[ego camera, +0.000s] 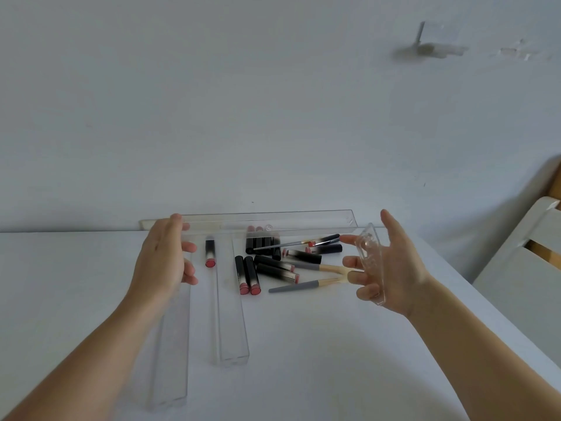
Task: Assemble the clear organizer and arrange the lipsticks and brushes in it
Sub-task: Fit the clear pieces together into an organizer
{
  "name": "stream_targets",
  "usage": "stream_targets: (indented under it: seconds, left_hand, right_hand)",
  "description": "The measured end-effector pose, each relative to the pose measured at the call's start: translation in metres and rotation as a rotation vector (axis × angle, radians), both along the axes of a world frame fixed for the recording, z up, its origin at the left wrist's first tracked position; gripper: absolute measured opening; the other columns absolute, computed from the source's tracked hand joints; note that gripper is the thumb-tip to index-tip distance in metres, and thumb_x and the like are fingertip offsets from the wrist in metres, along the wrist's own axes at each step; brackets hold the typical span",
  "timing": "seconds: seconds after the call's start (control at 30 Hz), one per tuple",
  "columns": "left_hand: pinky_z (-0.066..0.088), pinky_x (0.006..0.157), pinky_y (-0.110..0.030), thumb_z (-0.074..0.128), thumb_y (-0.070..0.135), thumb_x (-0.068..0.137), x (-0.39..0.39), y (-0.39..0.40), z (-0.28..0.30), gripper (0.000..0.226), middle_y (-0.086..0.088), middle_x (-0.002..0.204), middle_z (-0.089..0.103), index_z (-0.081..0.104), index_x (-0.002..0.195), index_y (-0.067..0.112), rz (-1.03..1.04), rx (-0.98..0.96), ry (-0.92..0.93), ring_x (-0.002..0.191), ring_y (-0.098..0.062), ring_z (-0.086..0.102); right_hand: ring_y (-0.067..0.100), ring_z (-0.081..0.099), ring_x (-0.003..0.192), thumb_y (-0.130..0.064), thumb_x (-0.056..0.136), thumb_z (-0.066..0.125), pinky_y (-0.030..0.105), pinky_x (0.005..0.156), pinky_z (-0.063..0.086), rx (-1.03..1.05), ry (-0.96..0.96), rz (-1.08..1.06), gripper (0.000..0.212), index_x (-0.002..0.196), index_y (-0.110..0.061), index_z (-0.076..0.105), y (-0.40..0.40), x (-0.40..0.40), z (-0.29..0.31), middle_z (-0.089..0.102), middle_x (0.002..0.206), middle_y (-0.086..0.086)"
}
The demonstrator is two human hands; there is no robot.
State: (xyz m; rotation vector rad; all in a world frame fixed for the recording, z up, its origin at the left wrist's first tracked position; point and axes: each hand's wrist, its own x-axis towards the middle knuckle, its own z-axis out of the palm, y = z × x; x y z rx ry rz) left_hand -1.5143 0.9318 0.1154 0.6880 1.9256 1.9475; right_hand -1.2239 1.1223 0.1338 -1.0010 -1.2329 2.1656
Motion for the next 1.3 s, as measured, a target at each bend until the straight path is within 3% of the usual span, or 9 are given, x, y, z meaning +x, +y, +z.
stream_targets:
  seconds: [0.07, 0.23, 0.37, 0.53, 0.73, 0.97, 1.3]
  left_hand:
    - [0.05, 0.041, -0.032, 0.039, 0.068, 0.079, 0.0, 0.0, 0.001, 0.044, -0.011, 0.092, 0.066, 0.06, 0.093, 0.032, -0.001, 0.003, -0.002, 0.037, -0.014, 0.051]
    - [0.051, 0.04, -0.031, 0.039, 0.063, 0.083, 0.004, 0.0, 0.003, 0.04, -0.012, 0.092, 0.065, 0.061, 0.093, 0.031, -0.01, 0.036, -0.013, 0.037, -0.016, 0.051]
    - [0.051, 0.041, -0.031, 0.04, 0.06, 0.085, 0.005, -0.001, 0.003, 0.038, -0.011, 0.092, 0.065, 0.062, 0.093, 0.03, -0.009, 0.045, -0.005, 0.038, -0.017, 0.051]
    - [0.052, 0.043, -0.033, 0.04, 0.063, 0.083, 0.008, -0.002, 0.005, 0.031, -0.011, 0.095, 0.066, 0.063, 0.081, 0.042, -0.041, 0.011, 0.021, 0.039, -0.018, 0.052]
    - [0.044, 0.055, -0.033, 0.034, 0.064, 0.083, 0.009, -0.003, 0.002, 0.031, -0.006, 0.095, 0.065, 0.058, 0.081, 0.045, -0.004, -0.09, 0.144, 0.038, -0.017, 0.051]
    - [0.041, 0.054, -0.032, 0.031, 0.064, 0.082, 0.01, -0.002, 0.001, 0.034, -0.007, 0.094, 0.064, 0.057, 0.081, 0.043, 0.004, -0.1, 0.141, 0.036, -0.016, 0.048]
    - [0.041, 0.052, -0.032, 0.029, 0.064, 0.085, 0.011, -0.003, -0.001, 0.034, -0.005, 0.091, 0.064, 0.056, 0.084, 0.043, 0.029, -0.134, 0.213, 0.036, -0.015, 0.048]
  right_hand:
    - [0.017, 0.033, 0.059, -0.085, 0.059, 0.064, 0.023, 0.045, 0.023, 0.04, -0.026, 0.036, 0.088, 0.12, -0.023, 0.07, -0.002, -0.003, 0.0, 0.05, 0.083, 0.007]
    - [0.011, 0.035, 0.055, -0.063, 0.069, 0.072, 0.021, 0.04, 0.023, 0.117, 0.064, -0.03, 0.063, 0.12, -0.026, 0.067, -0.007, -0.015, -0.007, 0.046, 0.085, 0.003]
    - [0.011, 0.035, 0.054, -0.076, 0.074, 0.063, 0.02, 0.04, 0.025, 0.094, 0.128, -0.102, 0.067, 0.123, -0.03, 0.066, -0.006, -0.02, -0.008, 0.05, 0.078, 0.002]
    - [0.014, 0.034, 0.055, -0.077, 0.084, 0.052, 0.023, 0.042, 0.026, 0.091, 0.116, -0.079, 0.056, 0.119, -0.036, 0.069, -0.002, -0.022, -0.008, 0.051, 0.076, 0.002]
    - [0.015, 0.032, 0.055, -0.081, 0.085, 0.04, 0.024, 0.045, 0.024, 0.093, 0.052, -0.082, 0.066, 0.117, -0.032, 0.07, -0.002, -0.023, -0.013, 0.048, 0.076, 0.003]
    - [0.016, 0.03, 0.054, -0.09, 0.077, 0.036, 0.026, 0.046, 0.024, 0.117, 0.002, -0.065, 0.082, 0.121, -0.029, 0.067, -0.002, -0.024, -0.015, 0.044, 0.074, 0.003]
    - [0.016, 0.031, 0.055, -0.094, 0.063, 0.047, 0.026, 0.044, 0.027, 0.175, 0.018, -0.041, 0.088, 0.119, -0.029, 0.066, -0.004, -0.023, -0.009, 0.043, 0.075, 0.002]
